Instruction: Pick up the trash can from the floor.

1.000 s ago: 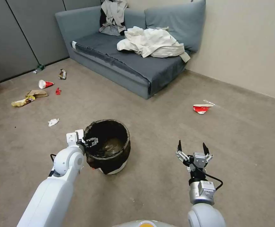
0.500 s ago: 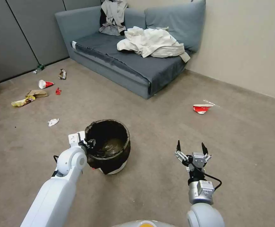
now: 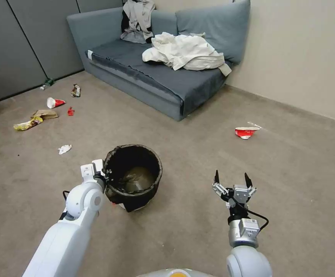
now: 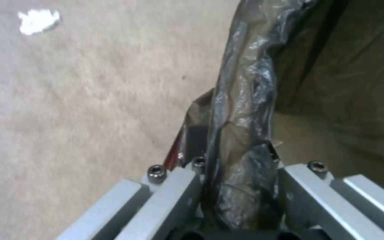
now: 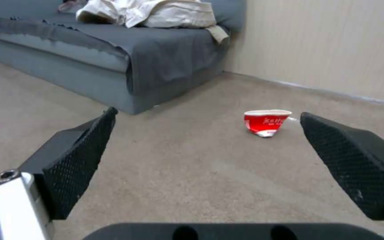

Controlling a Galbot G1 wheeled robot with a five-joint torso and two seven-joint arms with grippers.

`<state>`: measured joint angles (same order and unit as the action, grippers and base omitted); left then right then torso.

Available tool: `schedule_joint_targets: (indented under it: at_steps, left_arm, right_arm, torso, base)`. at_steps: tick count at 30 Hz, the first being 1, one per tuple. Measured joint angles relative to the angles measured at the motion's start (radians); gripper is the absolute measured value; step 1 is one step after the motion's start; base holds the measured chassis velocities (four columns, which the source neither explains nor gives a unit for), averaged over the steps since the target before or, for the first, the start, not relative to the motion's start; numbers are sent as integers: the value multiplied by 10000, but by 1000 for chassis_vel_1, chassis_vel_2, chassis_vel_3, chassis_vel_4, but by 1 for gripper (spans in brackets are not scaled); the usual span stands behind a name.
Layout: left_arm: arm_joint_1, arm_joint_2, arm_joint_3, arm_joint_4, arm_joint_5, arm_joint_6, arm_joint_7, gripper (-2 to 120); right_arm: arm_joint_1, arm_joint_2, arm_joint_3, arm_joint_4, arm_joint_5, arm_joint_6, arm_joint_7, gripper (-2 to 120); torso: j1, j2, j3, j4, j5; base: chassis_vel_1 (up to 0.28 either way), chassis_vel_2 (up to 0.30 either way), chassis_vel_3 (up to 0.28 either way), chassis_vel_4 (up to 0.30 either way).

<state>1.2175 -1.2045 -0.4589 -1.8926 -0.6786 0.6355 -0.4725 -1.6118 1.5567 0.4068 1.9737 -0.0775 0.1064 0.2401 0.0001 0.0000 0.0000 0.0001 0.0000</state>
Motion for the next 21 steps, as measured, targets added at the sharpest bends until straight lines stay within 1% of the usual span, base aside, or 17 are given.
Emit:
schedule_joint_targets:
  at_steps: [1,3,5,6,9,10,12,14,15,18,19,21]
  left_arm:
    - [0,0,0,0,0,0,0,1]
    - [186,11,-47,-200,197,-456,243,1]
    - [420,38,-174,-405,340,-1013,699,1]
    - [420,38,-174,-405,340,-1013,699,1]
    - [934,98,-380,-726,565,-1922,1771,1]
    - [934,98,-380,-726,565,-1922,1771,1]
    - [1414,101,-488,-995,788,-2383,2243,1]
    - [2119,39,-627,-1477,971,-2640,2567,1]
    - [2119,39,-627,-1477,971,-2640,2567,1]
    - [2877,-152,-729,-2196,1122,-2836,2708,1]
    - [2877,-152,-729,-2196,1122,-2836,2708,1]
    - [3199,-335,-749,-2600,1305,-3051,2757,1]
  right_arm:
    - [0,0,0,0,0,0,0,100]
    - [0,-11,0,10,5,0,0,100]
    - [1,-22,1,27,13,0,3,100]
    - [1,-22,1,27,13,0,3,100]
    - [10,-30,1,29,19,6,6,100]
    - [10,-30,1,29,19,6,6,100]
    - [11,-30,-9,29,24,11,9,100]
    - [17,-29,-25,44,31,18,12,100]
    - [17,-29,-25,44,31,18,12,100]
    - [19,-27,-28,63,40,31,17,100]
    - [19,-27,-28,63,40,31,17,100]
    - [17,-26,-29,74,42,47,25,100]
  torso:
    - [0,0,0,0,0]
    - [0,0,0,-1,-1]
    - [0,0,0,-2,0]
    - [0,0,0,-2,0]
    - [0,0,0,-3,-1]
    - [0,0,0,-3,-1]
    - [0,0,0,-3,1]
    - [0,0,0,1,0]
    - [0,0,0,1,0]
    - [0,0,0,2,0]
    - [0,0,0,2,0]
    - [0,0,-1,0,1]
  base:
    - [0,0,0,0]
    - [0,0,0,0]
    - [0,0,0,0]
    - [0,0,0,0]
    - [0,0,0,0]
    - [0,0,0,0]
    - [0,0,0,0]
    - [0,0,0,0]
    - [0,0,0,0]
    - [0,0,0,0]
    - [0,0,0,0]
    - [0,0,0,0]
